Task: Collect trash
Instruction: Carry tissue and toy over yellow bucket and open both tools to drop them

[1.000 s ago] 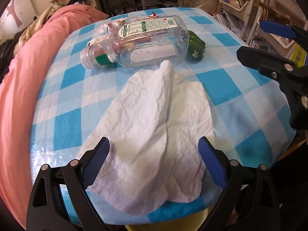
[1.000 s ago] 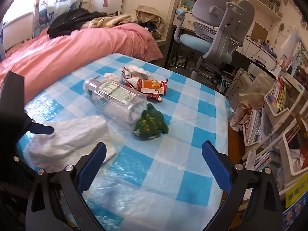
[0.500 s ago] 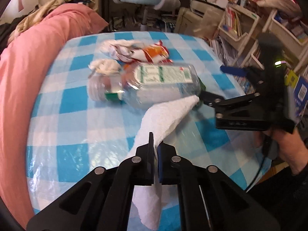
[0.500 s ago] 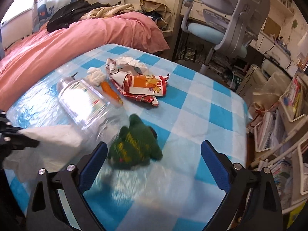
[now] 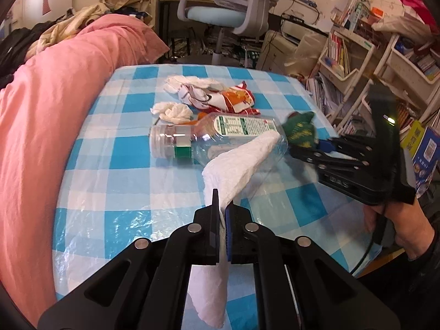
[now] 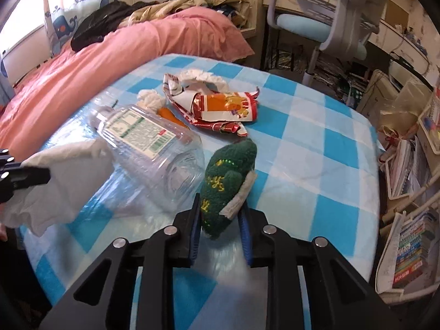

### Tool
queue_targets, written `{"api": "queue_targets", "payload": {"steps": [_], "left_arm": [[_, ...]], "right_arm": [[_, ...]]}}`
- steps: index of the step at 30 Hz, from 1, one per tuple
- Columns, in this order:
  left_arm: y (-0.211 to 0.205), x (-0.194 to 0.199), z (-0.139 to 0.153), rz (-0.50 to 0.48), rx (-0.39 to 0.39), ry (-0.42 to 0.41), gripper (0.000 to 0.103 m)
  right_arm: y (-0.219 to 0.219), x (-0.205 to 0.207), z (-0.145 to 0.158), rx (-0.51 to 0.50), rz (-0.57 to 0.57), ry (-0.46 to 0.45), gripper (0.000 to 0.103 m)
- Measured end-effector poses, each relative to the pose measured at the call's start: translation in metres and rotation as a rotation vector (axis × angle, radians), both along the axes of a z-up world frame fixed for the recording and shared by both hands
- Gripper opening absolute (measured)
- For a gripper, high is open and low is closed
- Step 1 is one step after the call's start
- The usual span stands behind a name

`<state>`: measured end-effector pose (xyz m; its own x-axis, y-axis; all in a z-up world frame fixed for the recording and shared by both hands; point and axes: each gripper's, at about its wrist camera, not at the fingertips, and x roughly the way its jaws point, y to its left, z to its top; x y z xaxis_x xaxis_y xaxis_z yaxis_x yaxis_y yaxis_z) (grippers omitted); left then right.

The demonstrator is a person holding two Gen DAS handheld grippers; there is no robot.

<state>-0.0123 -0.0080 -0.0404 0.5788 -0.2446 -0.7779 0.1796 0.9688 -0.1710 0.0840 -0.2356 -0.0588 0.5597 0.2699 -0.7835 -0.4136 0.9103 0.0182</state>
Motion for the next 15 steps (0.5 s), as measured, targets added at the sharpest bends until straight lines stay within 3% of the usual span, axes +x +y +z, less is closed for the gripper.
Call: {"api": "queue_targets", "payload": {"steps": [8, 15], "left_arm": [[0.017, -0.018, 0.016, 0.039, -0.026, -0.05, 0.004], [0.025, -0.04, 0.019, 0.039, -0.024, -0.061, 0.004]], "right_arm": [[0.006, -0.068, 0.037, 0.099, 0.045, -0.072, 0.025], [0.05, -0.134, 0.028, 0.141, 0.22, -0.032, 0.025]]}}
